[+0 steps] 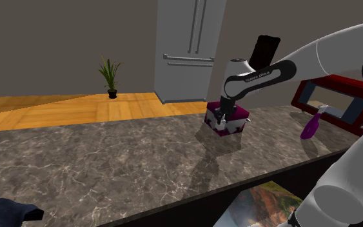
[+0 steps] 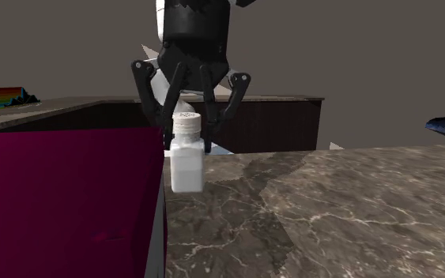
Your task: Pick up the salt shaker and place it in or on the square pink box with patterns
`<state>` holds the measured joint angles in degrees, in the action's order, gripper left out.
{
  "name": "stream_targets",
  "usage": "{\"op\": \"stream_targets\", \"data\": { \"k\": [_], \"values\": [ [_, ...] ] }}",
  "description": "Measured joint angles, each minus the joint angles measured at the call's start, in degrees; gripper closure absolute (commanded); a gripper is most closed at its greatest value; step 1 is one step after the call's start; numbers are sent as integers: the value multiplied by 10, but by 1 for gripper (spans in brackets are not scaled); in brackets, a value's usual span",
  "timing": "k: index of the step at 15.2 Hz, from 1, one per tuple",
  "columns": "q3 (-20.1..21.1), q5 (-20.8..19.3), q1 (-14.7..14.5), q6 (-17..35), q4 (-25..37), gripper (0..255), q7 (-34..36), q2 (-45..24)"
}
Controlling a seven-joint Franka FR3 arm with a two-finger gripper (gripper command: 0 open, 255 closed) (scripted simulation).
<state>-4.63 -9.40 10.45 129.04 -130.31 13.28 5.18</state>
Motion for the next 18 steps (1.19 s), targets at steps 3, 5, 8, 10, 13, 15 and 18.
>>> {"op": "stream_targets", "data": {
  "k": [3, 5, 8, 10, 13, 15, 18],
  "values": [
    [1, 2, -1, -21, 10, 255, -2, 11],
    [1, 3, -1, -37, 19, 255, -5, 18],
    [1, 4, -1, -60, 34, 255, -8, 26],
    [2, 6, -2, -77, 47, 255, -10, 31],
    [2, 7, -2, -100, 63, 255, -12, 38],
    [3, 8, -3, -115, 72, 255, -13, 44],
    [3, 9, -3, -139, 92, 255, -18, 48]
  ]
}}
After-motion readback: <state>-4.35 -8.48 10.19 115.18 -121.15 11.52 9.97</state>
